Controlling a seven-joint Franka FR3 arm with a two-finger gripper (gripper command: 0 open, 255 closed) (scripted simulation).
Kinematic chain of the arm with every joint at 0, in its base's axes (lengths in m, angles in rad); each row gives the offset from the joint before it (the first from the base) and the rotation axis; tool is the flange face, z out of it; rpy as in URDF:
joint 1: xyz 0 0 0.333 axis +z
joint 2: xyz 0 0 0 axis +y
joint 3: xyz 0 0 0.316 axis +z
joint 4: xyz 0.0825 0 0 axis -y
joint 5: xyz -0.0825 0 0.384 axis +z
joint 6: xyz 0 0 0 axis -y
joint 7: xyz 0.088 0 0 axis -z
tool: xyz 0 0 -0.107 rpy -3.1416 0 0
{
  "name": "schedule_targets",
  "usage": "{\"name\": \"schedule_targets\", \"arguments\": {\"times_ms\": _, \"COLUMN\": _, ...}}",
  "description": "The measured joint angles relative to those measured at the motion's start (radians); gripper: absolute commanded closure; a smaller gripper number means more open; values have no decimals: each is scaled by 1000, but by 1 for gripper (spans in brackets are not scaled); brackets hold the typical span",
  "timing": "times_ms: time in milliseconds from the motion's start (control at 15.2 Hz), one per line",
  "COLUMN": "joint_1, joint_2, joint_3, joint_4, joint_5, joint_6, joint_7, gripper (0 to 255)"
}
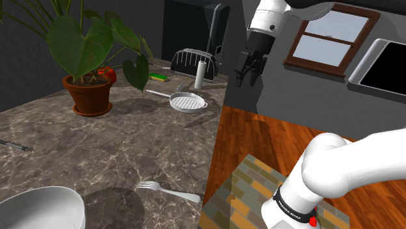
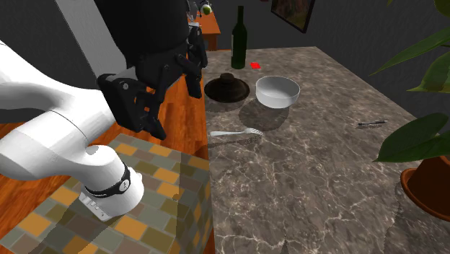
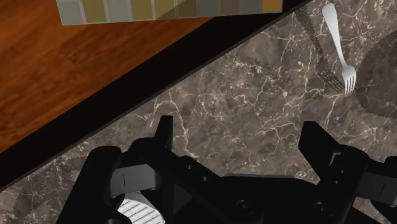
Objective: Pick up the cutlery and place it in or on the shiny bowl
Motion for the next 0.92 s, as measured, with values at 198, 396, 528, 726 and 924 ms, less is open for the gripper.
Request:
{"name": "schedule_targets", "arguments": {"times_ms": 198, "joint_1": 13, "joint_2": 9, "joint_3": 14, "joint_4": -25, "joint_5": 13, "joint_6": 30, "joint_7": -1, "gripper": 0}}
{"name": "schedule_targets", "arguments": {"times_ms": 396, "joint_1": 42, "joint_2": 38, "joint_3": 43, "joint_4": -68, "joint_5": 40, "joint_6": 92, "joint_7": -9, "gripper": 0}}
{"name": "schedule_targets", "arguments": {"times_ms": 528, "joint_1": 66, "joint_2": 66, "joint_3": 70, "joint_4": -95, "joint_5": 63, "joint_6": 141, "joint_7": -9, "gripper": 0}}
{"name": "schedule_targets", "arguments": {"times_ms": 726, "joint_1": 99, "joint_2": 99, "joint_3": 103, "joint_4": -143, "joint_5": 92, "joint_6": 212, "joint_7": -20, "gripper": 0}}
{"name": "schedule_targets", "arguments": {"times_ms": 924, "joint_1": 132, "joint_2": 150, "joint_3": 135, "joint_4": -170, "joint_5": 121, "joint_6": 282, "joint_7": -33, "gripper": 0}}
